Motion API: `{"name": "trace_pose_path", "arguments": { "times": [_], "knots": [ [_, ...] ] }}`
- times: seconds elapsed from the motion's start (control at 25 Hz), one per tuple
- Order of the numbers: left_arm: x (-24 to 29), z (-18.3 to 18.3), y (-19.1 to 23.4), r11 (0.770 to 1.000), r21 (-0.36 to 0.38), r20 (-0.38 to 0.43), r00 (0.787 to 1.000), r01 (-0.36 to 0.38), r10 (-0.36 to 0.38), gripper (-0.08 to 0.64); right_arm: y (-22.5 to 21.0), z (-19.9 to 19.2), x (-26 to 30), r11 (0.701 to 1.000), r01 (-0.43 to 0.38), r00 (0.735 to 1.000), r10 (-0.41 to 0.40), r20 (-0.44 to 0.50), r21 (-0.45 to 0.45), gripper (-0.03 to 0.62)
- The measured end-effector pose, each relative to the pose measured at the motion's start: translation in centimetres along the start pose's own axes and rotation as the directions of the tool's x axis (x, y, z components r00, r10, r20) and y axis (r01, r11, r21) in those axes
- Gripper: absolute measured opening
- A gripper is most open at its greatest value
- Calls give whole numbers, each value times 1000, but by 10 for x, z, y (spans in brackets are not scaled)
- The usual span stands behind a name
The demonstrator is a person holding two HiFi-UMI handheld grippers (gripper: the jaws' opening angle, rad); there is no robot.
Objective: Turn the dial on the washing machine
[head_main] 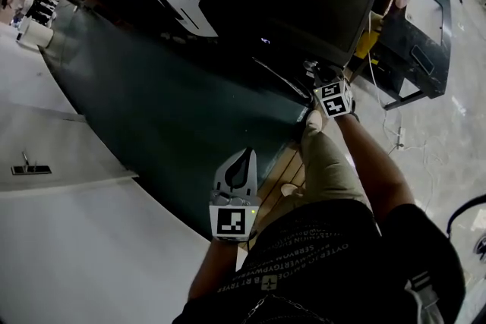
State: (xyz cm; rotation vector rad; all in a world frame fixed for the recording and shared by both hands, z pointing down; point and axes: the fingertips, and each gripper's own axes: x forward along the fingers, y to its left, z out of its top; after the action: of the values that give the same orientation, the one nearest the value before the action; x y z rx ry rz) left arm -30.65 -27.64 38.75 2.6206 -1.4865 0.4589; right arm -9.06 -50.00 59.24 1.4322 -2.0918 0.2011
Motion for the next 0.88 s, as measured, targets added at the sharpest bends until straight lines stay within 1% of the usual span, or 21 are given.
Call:
{"name": "trace_pose_path", "arguments": {
  "times": [0.08, 0.16, 0.28, 0.36, 0.48, 0.56, 0.76, 0.88],
  "knots": [
    [2, 1, -4, 1000, 17, 5, 1000, 12, -12, 6, 0, -18, 3, 999, -4, 999, 5, -47, 32, 55],
    [2, 1, -10, 998, 52, 12, 1000, 27, -28, 6, 2, -26, 3, 999, -5, 998, 7, -62, 35, 77],
    [0, 1, -16, 998, 58, 8, 1000, 29, -30, 6, -1, -5, -6, 1000, 11, 1000, -11, 5, 20, 91],
    [-2, 2, -16, 998, 53, 6, 1000, 25, -25, 6, 0, 13, -9, 1000, 0, 999, 0, 42, -2, 91],
    [-1, 3, -14, 999, 48, 7, 1000, 11, -11, 6, 4, 25, -3, 997, -21, 999, 24, 45, -70, 89],
    [-1, 3, -12, 999, 35, 10, 1000, -1, 0, 6, 6, 25, 2, 995, -30, 999, 33, 29, -92, 77],
    [-2, 1, -11, 999, 33, 7, 1000, -12, 12, 6, 6, 19, 3, 998, -21, 999, 22, 24, -63, 69],
    [-3, 0, -12, 999, 28, 8, 1000, -17, 17, 6, 3, 10, 1, 1000, -21, 1000, 21, 2, -23, 66]
  ]
}}
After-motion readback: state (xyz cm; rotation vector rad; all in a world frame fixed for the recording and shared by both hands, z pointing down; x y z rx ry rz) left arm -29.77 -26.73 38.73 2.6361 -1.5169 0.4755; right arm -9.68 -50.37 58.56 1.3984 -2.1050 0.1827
